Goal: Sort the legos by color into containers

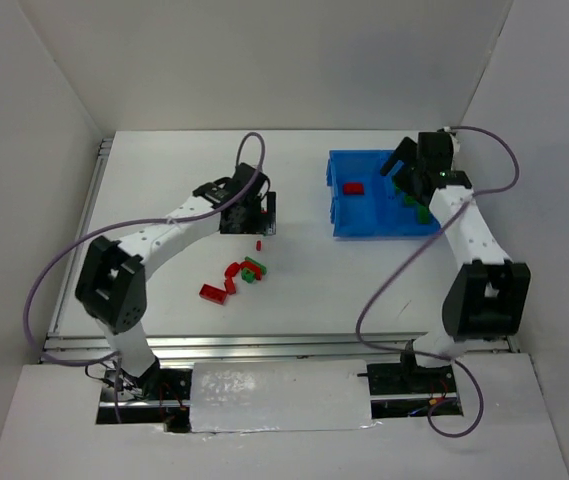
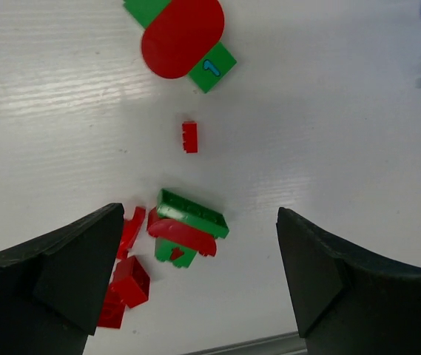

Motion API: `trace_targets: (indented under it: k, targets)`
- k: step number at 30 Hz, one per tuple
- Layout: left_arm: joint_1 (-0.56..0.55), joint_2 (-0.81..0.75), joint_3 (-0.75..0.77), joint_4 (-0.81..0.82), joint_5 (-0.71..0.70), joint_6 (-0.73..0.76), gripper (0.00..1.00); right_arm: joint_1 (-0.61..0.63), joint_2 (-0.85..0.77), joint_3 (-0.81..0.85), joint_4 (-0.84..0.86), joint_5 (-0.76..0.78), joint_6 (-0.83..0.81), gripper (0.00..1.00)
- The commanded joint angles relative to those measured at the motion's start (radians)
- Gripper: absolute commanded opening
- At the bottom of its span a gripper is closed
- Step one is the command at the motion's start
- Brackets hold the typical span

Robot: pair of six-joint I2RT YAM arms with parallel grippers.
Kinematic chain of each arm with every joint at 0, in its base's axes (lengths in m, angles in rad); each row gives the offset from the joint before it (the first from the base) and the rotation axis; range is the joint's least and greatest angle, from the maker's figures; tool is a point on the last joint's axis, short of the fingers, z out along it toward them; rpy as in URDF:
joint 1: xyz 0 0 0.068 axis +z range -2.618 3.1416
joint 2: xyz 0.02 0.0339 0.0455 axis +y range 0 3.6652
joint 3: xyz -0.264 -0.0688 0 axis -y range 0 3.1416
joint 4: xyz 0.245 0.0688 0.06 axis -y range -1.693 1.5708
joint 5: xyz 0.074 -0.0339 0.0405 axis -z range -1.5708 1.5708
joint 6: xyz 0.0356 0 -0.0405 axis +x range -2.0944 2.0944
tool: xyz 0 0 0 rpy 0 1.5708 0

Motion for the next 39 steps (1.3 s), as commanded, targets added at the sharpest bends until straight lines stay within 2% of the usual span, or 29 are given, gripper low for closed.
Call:
trace_targets:
  k: [1, 6, 13, 20, 22, 32, 34, 39]
  targets:
    - [-0.030, 0.132, 0.093, -0.008, -0.035, 0.033, 0.96, 0.149, -0.253, -0.153, 0.103, -0.021, -0.032, 1.00]
    - [-0.036, 0.279, 0.157, 0.004, -0.104, 0.029, 0.94, 0.281, -0.459, -0.356, 0.188, -0.083, -0.012, 0.99]
    - [-0.035, 0.357, 0.269, -0.064, -0.169, -0.146, 0.92, 0.310, -0.594, -0.476, 0.159, -0.040, -0.004, 1.00]
    - [-0.035, 0.396, 0.254, -0.091, -0.156, -0.179, 0.80, 0.307, -0.668, -0.504, 0.139, -0.052, -0.011, 1.00]
    - [-0.035, 0.397, 0.240, -0.074, -0.147, -0.165, 0.73, 0.310, -0.677, -0.505, 0.142, -0.060, -0.007, 1.00]
    - [-0.035, 0.437, 0.223, -0.062, -0.153, -0.142, 0.65, 0.307, -0.706, -0.511, 0.136, -0.079, -0.007, 1.00]
    - [-0.035, 0.442, 0.219, -0.058, -0.149, -0.140, 0.59, 0.309, -0.712, -0.513, 0.134, -0.079, -0.007, 1.00]
    - [-0.033, 0.463, 0.200, -0.044, -0.143, -0.140, 0.59, 0.309, -0.725, -0.513, 0.131, -0.083, -0.007, 1.00]
